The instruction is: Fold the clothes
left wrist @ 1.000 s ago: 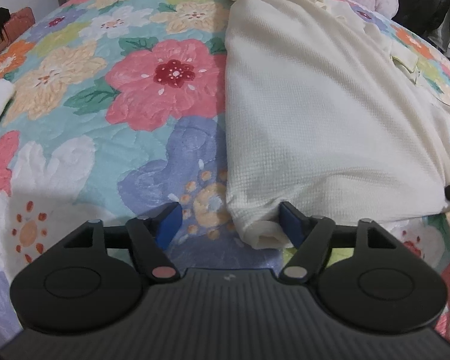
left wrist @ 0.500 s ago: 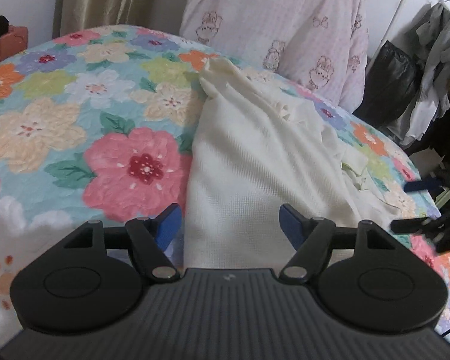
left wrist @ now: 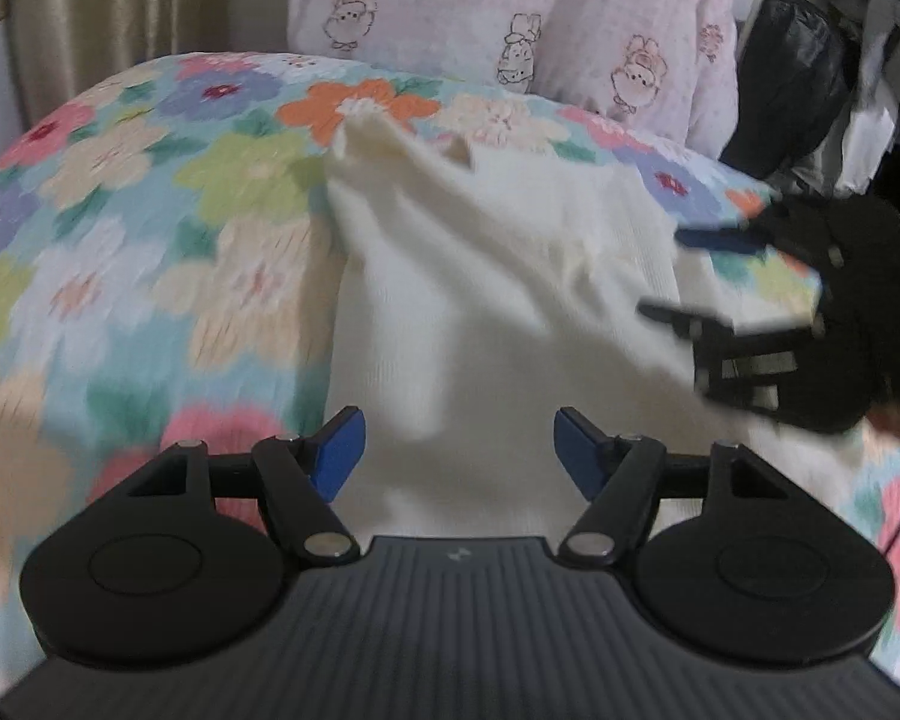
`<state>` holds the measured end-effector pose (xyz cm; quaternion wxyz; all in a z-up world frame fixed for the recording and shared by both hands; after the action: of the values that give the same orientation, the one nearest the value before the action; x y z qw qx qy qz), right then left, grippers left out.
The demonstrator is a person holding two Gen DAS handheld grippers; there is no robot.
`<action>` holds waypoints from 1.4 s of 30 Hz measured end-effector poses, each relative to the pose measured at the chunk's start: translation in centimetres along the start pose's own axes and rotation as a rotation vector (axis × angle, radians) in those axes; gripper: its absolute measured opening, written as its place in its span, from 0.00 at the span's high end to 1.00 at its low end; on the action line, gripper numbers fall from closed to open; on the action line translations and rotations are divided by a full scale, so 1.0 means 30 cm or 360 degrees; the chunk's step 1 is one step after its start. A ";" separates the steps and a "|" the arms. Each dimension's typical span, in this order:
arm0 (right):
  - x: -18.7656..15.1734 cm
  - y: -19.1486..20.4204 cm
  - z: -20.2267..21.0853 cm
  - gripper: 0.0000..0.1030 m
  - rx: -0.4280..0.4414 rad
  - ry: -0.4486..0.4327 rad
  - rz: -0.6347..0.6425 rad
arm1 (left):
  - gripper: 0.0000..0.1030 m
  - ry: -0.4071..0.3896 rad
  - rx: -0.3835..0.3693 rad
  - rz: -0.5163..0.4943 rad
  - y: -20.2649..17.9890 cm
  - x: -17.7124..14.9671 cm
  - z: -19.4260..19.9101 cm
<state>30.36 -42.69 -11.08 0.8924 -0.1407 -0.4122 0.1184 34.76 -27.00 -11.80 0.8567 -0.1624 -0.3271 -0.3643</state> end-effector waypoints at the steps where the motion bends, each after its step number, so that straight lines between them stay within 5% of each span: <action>1: 0.013 -0.004 -0.018 0.50 0.0030 -0.0019 0.0007 | 0.34 0.0012 -0.0013 0.0004 0.019 0.044 -0.035; 5: 0.031 0.042 -0.129 0.49 0.0069 -0.0066 0.0320 | 0.34 0.0040 -0.0054 -0.0021 0.070 0.178 -0.171; 8: 0.061 0.036 -0.221 0.49 0.0109 -0.0056 0.0314 | 0.34 0.0028 -0.0043 -0.0036 0.112 0.235 -0.252; 10: 0.097 0.027 -0.249 0.52 0.0233 -0.0070 0.0183 | 0.34 0.0002 -0.0055 -0.0014 0.153 0.264 -0.292; 11: 0.115 0.022 -0.264 0.69 0.0296 -0.0069 0.0117 | 0.34 -0.0012 -0.0066 0.0003 0.179 0.280 -0.310; 12: 0.126 0.011 -0.286 0.99 0.0356 -0.0044 0.0050 | 0.34 -0.0024 -0.0073 0.0017 0.202 0.295 -0.325; 15: 0.153 -0.087 -0.342 0.98 0.0437 0.0018 -0.0192 | 0.34 -0.0046 -0.0078 0.0029 0.264 0.348 -0.377; 19: 0.184 -0.373 -0.372 0.98 0.0461 0.0045 -0.0817 | 0.33 -0.0126 0.0003 -0.0055 0.318 0.420 -0.441; 23: 0.141 -0.622 -0.413 0.98 0.0360 0.0145 -0.1291 | 0.32 -0.0182 0.0091 -0.0062 0.365 0.457 -0.525; 30: 0.043 -0.649 -0.524 0.97 0.0334 0.0316 -0.1545 | 0.29 -0.0055 -0.0049 0.0162 0.424 0.422 -0.691; 31: 0.030 -0.641 -0.531 0.97 0.0324 0.0322 -0.1563 | 0.32 -0.0046 -0.0060 0.0188 0.429 0.416 -0.706; 34: 0.019 -0.673 -0.498 0.98 0.0297 0.0229 -0.1648 | 0.91 -0.0043 0.0080 0.0026 0.405 0.424 -0.701; 38: 0.031 -0.729 -0.450 0.98 0.0153 0.0059 -0.1572 | 0.91 -0.0007 0.0321 -0.0221 0.353 0.453 -0.681; 41: -0.014 -0.739 -0.511 0.96 0.0037 0.0247 -0.1595 | 0.86 -0.0007 0.0441 -0.0197 0.357 0.469 -0.634; 42: -0.028 -0.747 -0.511 0.88 -0.0005 0.0278 -0.1616 | 0.83 -0.0009 0.0458 -0.0176 0.359 0.471 -0.615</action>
<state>43.75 -66.22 -13.37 0.8682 0.0665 -0.3527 -0.3427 58.14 -36.50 -16.16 0.8489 -0.0206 -0.3867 -0.3597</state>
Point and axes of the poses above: each gripper's, at about its wrist camera, not at the fingertips, and z roughly against the way its jaws point, y to its left, x to its top, the point moved 8 cm from there along -z, roughly the way its jaws point, and after that the axes turned 15 degrees about -z, right-handed, at the moved point
